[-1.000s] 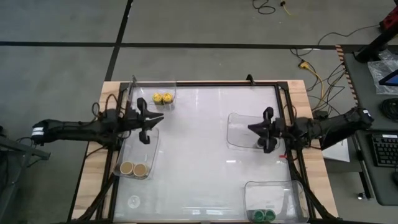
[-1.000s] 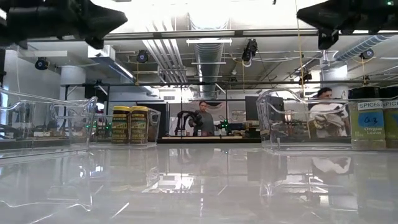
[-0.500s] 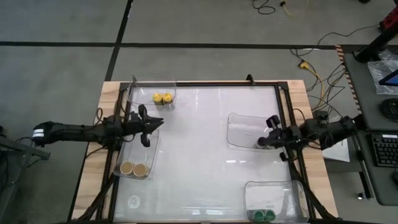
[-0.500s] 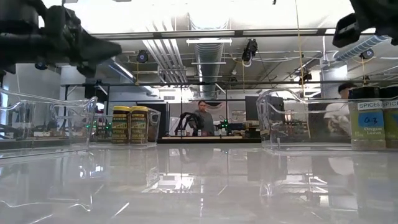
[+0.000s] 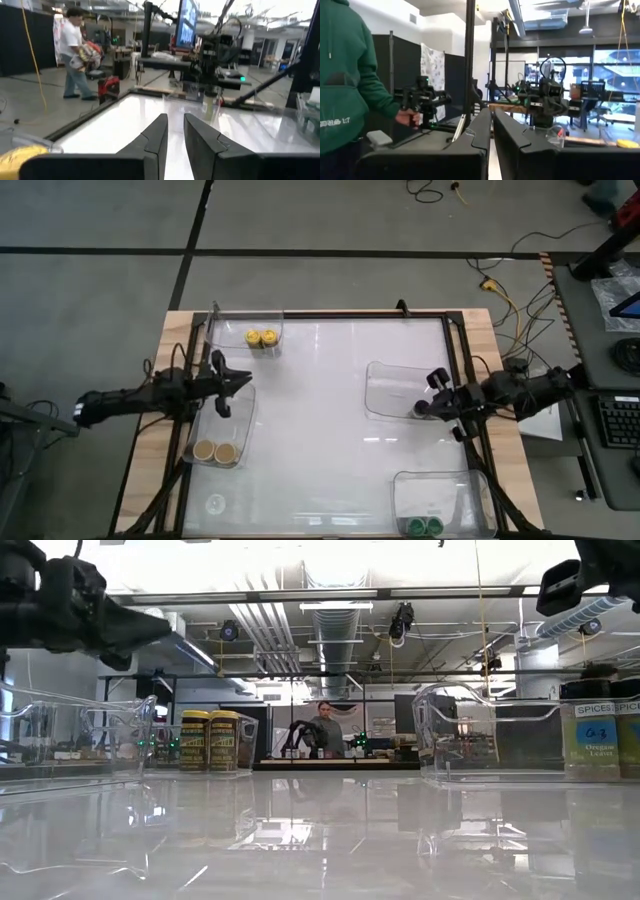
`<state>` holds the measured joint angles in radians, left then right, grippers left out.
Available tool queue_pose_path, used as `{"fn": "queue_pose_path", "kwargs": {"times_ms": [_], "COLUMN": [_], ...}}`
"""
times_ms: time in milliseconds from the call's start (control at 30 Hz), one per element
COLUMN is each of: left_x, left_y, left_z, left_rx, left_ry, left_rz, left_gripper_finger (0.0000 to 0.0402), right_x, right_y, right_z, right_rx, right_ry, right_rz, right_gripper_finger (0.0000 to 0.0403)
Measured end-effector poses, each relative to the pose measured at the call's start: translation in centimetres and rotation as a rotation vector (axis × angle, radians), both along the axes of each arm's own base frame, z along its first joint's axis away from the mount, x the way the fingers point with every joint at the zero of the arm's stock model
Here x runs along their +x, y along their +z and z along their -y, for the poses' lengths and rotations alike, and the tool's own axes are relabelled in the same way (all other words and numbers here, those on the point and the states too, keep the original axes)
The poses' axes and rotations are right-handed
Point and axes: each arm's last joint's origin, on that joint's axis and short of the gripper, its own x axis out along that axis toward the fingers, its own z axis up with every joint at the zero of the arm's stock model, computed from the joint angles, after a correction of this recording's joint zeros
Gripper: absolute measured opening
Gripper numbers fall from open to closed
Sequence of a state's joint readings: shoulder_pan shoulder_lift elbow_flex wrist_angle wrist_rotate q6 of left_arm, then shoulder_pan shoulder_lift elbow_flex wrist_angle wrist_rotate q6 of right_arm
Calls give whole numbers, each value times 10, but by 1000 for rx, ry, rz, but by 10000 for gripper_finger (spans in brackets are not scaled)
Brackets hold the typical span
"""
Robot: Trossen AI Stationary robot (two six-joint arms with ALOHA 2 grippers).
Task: Sort spices by type
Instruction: Return to Home Position
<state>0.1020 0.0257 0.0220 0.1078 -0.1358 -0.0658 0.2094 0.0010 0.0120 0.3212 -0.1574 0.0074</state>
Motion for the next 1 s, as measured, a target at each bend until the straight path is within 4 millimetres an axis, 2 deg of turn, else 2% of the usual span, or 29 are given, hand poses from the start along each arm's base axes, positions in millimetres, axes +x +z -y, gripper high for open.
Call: {"fn": "queue_pose_path", "kwargs": {"times_ms": [167,300,533,667,900,1000], "left_x": [-3,-3,0,0,0,1], "left_y": [4,-6,-10,-10,-11,-11], "left_z": [2,4,4,4,5,5], "left_rx": [18,19,79,78,-31,-34], "left_ry": [-64,-105,-137,-139,-155,-155], "left_rz": [-64,-130,-114,-115,-104,-110], "left_gripper_finger": [47,47,47,47,47,47], "right_x": [2,4,4,5,7,8], "right_y": [-3,-9,-9,-11,-29,-31], "right_z": [1,2,2,2,2,2], "right_rx": [42,85,125,115,49,42], "right_ry": [-39,-80,-71,-72,-89,-92], "right_rz": [-47,-132,-140,-160,-332,-355], "right_gripper_finger": [13,13,13,13,13,13]}}
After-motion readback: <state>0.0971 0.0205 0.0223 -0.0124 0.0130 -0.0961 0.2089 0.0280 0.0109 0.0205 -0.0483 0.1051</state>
